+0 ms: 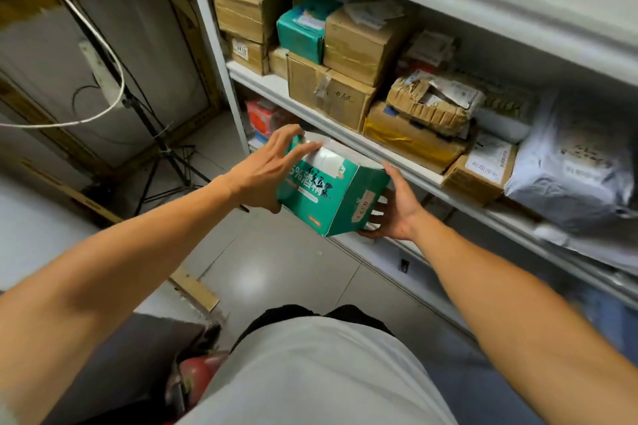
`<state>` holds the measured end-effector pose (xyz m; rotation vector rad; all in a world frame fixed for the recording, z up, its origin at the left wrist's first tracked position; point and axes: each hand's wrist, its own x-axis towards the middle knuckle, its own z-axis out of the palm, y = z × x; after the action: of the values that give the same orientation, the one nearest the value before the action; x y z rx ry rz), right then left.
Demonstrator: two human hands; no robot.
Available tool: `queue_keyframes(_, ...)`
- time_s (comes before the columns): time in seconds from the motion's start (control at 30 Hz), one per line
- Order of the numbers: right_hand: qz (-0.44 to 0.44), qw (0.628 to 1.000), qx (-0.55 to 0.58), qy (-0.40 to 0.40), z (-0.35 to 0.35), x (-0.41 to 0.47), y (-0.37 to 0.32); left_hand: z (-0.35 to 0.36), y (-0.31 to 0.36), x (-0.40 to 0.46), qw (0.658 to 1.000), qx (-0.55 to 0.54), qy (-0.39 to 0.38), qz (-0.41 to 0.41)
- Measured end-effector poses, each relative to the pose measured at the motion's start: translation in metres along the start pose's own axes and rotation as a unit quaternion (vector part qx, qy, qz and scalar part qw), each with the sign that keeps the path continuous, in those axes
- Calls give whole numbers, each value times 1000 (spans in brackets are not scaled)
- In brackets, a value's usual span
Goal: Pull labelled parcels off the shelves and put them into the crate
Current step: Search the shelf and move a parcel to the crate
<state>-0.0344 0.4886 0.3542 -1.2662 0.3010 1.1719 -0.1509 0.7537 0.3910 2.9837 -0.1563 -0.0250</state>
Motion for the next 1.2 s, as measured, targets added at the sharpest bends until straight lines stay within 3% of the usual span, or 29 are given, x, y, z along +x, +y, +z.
queue_keyframes(0.17,-1,998,-33,-45,17,2,-8,-3,-11,-15,998,22,52,37)
queue_keyframes(0.3,-29,997,-66,-31,38,7,-8,-1,-21,-36,994,3,105,20)
queue_keyframes(0.43,-64,993,-99,-20,64,11,-2,10,-30,-55,985,-32,168,-30)
queue_keyframes(0.53,-100,990,-103,-6,78,15,1,14,-31,-68,966,-124,182,-137)
queue_keyframes(0.63,-122,987,-102,-10,86,21,0,10,-36,-78,898,-321,131,-270)
queue_keyframes(0.73,-109,989,-102,-9,97,25,-3,6,-41,-83,773,-534,79,-334)
queue_keyframes(0.8,-91,991,-95,-9,102,27,-3,4,-43,-83,694,-622,88,-352)
queue_keyframes(0.87,-76,993,-91,-11,104,30,-2,0,-43,-82,638,-669,97,-369)
queue_keyframes(1.07,-98,981,-162,-43,111,29,-4,-8,-43,-78,557,-724,19,-407)
queue_keyframes(1.2,-145,970,-174,-93,108,31,-8,1,-49,-80,524,-745,65,-407)
